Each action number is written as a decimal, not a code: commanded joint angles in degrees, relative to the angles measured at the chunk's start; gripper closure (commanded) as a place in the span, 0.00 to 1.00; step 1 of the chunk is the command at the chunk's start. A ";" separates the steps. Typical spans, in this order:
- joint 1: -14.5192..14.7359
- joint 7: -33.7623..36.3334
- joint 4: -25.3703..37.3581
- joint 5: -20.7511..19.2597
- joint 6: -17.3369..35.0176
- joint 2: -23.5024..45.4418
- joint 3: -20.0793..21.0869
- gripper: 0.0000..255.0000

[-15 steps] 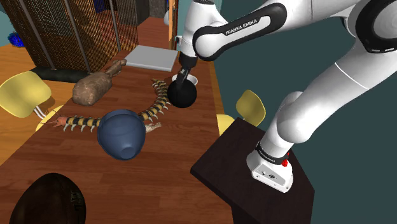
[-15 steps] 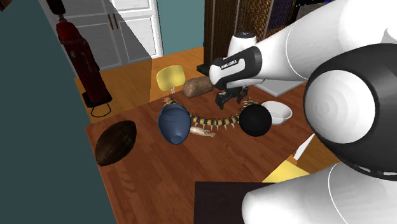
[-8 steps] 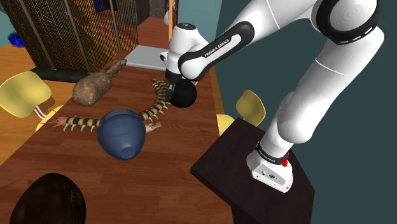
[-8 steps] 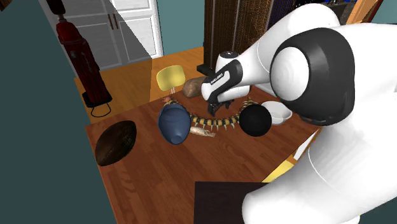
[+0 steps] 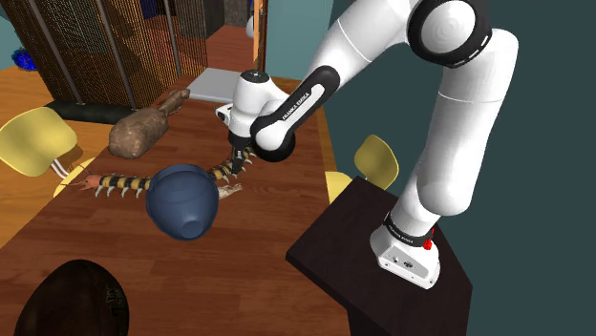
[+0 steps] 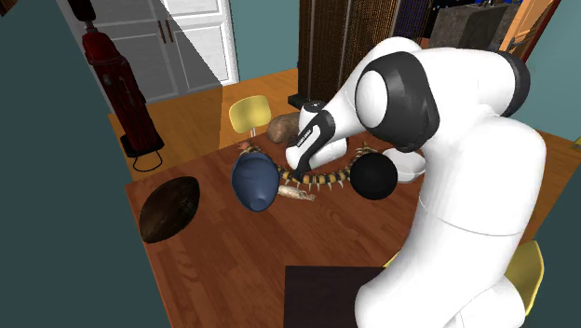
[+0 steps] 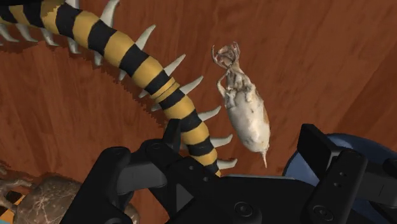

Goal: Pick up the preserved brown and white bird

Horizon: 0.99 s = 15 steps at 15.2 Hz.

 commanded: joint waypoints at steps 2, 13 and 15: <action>1.54 -0.74 3.72 -3.65 2.97 6.23 -0.51 0.00; 7.16 -1.94 14.43 -11.25 10.32 23.07 -4.13 0.00; 7.68 -1.49 14.98 -11.55 11.28 24.53 -4.79 0.00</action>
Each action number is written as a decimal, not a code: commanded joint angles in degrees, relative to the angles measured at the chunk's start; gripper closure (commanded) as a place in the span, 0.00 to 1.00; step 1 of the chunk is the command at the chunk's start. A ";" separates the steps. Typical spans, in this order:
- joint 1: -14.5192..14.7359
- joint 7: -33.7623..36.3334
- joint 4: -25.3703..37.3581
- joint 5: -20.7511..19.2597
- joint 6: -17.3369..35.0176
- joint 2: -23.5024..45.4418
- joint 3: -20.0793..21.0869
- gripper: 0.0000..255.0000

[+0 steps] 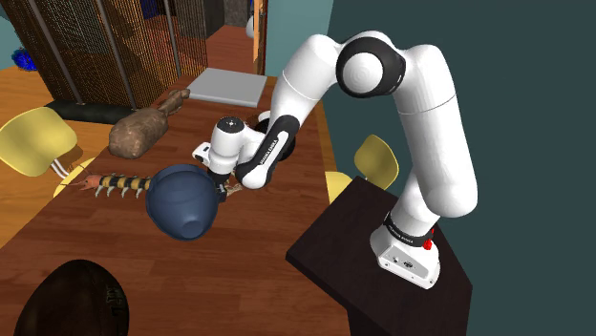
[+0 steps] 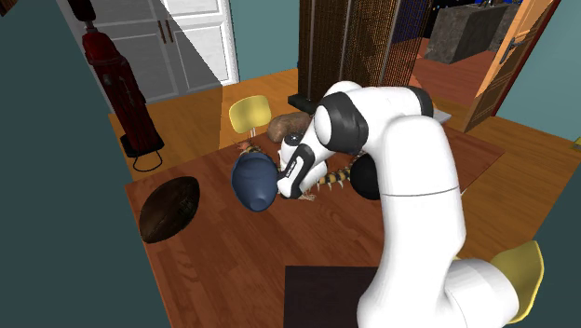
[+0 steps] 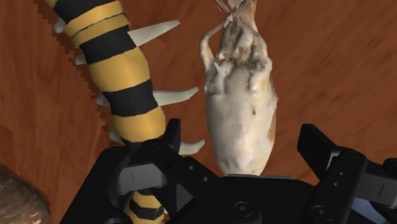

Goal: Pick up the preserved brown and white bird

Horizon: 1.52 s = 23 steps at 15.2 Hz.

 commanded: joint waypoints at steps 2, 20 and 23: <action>0.59 0.46 0.93 -0.33 1.15 1.97 -0.75 0.00; -1.29 -1.14 -0.93 0.79 -2.27 -3.09 1.57 1.00; -2.11 -1.93 -1.56 1.45 -3.81 -5.17 2.61 1.00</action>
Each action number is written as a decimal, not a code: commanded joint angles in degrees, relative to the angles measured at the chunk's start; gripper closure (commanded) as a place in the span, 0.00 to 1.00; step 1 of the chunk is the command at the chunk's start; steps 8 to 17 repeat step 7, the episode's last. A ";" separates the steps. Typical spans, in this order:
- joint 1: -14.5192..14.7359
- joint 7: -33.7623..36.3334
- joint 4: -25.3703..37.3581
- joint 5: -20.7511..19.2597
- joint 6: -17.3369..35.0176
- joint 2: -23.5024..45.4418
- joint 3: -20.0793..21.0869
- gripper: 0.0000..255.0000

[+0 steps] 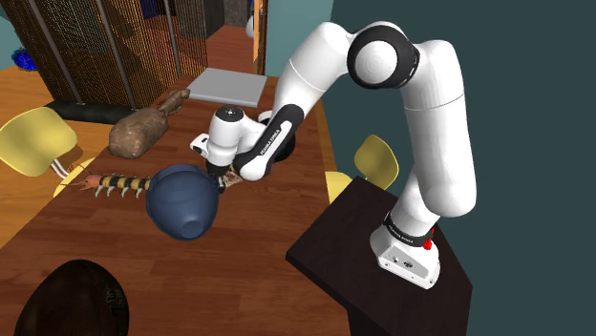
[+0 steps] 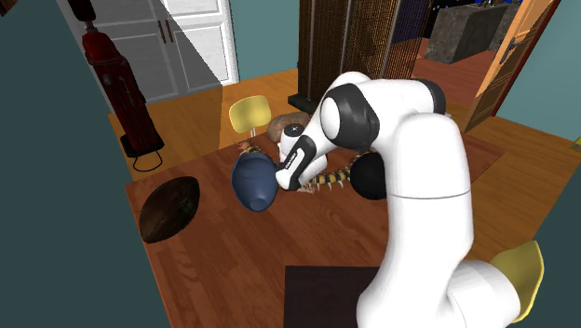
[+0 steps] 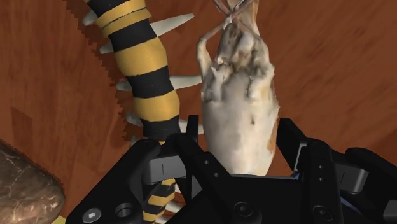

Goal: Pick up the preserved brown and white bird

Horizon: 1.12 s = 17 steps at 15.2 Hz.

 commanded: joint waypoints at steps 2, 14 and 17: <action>-0.89 -0.87 -0.76 0.74 -1.59 -2.27 1.09 1.00; -1.72 -1.81 -1.22 1.64 -3.29 -4.37 2.17 1.00; -1.72 -1.81 -1.22 1.64 -3.29 -4.37 2.17 1.00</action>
